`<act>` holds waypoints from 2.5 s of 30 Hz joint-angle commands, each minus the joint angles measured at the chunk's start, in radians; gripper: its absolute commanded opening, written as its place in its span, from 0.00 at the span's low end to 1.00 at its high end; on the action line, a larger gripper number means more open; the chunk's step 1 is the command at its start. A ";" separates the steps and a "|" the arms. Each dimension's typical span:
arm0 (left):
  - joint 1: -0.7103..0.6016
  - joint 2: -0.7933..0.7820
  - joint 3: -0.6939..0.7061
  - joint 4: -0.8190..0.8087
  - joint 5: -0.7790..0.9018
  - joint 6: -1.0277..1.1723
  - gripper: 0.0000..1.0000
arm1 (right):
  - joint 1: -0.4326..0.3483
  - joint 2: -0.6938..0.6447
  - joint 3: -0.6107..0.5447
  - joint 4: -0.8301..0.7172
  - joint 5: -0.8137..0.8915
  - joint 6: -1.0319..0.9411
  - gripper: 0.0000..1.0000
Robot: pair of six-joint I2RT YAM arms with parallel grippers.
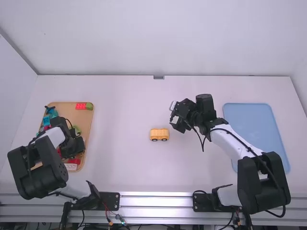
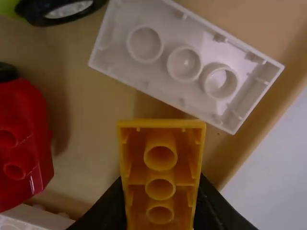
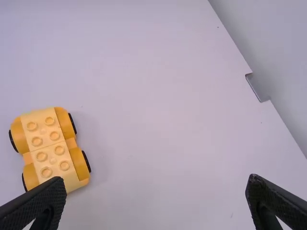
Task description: Assemble lego blocks to make yellow taxi
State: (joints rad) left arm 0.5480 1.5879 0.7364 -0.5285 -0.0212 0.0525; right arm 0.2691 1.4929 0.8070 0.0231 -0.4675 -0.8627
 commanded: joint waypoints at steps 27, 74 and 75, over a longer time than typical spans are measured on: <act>-0.241 -0.134 0.223 0.045 0.574 0.229 0.02 | -0.014 -0.021 0.039 0.322 -0.254 0.643 0.99; -0.751 0.005 0.204 1.031 1.402 0.011 0.02 | -0.016 -0.021 0.038 0.741 -0.789 0.964 0.63; -0.751 0.005 0.204 1.032 1.401 0.011 0.02 | -0.012 -0.021 0.038 0.748 -0.789 0.964 0.62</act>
State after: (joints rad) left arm -0.1986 1.5879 0.9470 0.4995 1.3560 0.0731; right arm 0.2485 1.4918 0.8124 0.7612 -1.2385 0.1017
